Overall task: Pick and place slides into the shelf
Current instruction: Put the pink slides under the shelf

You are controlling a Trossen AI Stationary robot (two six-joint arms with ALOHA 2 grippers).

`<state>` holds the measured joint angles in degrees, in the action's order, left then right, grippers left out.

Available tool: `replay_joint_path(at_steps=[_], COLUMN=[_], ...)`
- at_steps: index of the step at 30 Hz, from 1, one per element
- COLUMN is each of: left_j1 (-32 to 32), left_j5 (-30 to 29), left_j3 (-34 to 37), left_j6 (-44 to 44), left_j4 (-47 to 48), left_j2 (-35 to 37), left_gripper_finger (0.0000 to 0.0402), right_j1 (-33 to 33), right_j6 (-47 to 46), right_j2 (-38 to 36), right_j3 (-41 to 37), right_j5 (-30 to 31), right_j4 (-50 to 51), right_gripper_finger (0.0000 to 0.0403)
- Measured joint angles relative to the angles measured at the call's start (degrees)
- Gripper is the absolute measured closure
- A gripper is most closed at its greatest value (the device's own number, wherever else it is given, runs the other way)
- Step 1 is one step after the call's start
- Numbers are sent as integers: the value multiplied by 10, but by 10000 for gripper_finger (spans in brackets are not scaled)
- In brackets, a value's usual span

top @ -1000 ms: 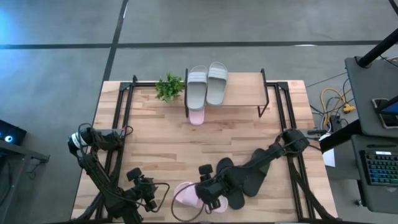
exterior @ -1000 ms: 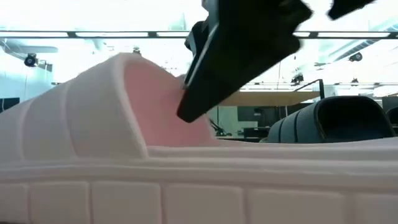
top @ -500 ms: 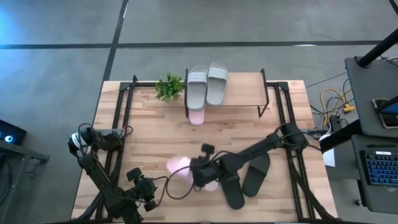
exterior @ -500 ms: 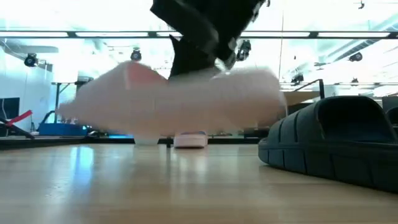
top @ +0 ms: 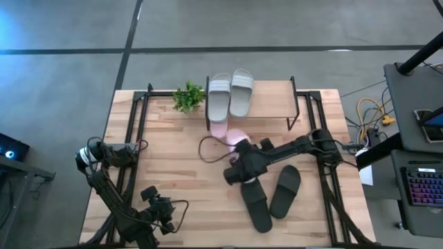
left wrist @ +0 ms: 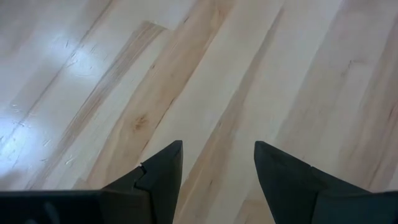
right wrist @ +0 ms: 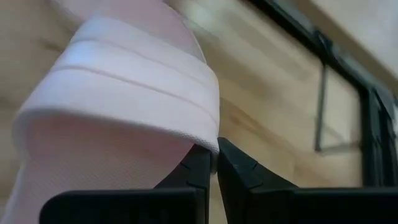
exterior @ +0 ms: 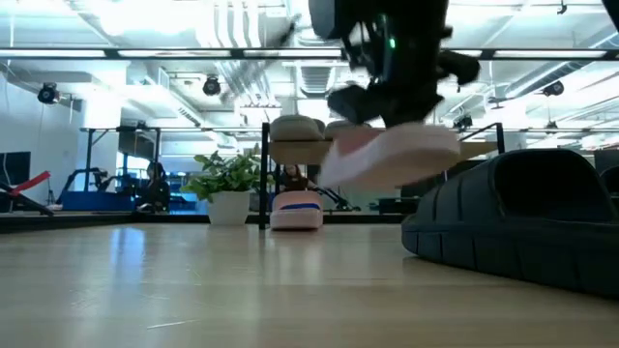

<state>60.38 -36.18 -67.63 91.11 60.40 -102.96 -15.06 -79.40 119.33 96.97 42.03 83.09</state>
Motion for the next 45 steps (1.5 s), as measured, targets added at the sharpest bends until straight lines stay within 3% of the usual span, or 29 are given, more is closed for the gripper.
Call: replay_joint_path(at_steps=[9, 20, 25, 34, 45], left_j1=[0, 0, 0, 0, 0], left_j5=[0, -1, 0, 0, 4], left_j3=[2, 2, 2, 1, 1], left_j6=[0, 0, 0, 0, 0], left_j4=[0, -1, -4, -13, -30], left_j2=[0, 0, 0, 0, 0], left_gripper_finger=[217, 217, 217, 217, 217], right_j1=[54, 126, 135, 141, 132], right_j6=[-28, 95, 146, 149, 143], right_j2=[2, 1, 1, 1, 1], right_j3=[-53, -51, -52, -53, -53], right_j5=[-52, -44, -52, -75, -94], right_j4=[-46, -153, -189, -181, -123], right_gripper_finger=[390, 387, 350, 261, 228])
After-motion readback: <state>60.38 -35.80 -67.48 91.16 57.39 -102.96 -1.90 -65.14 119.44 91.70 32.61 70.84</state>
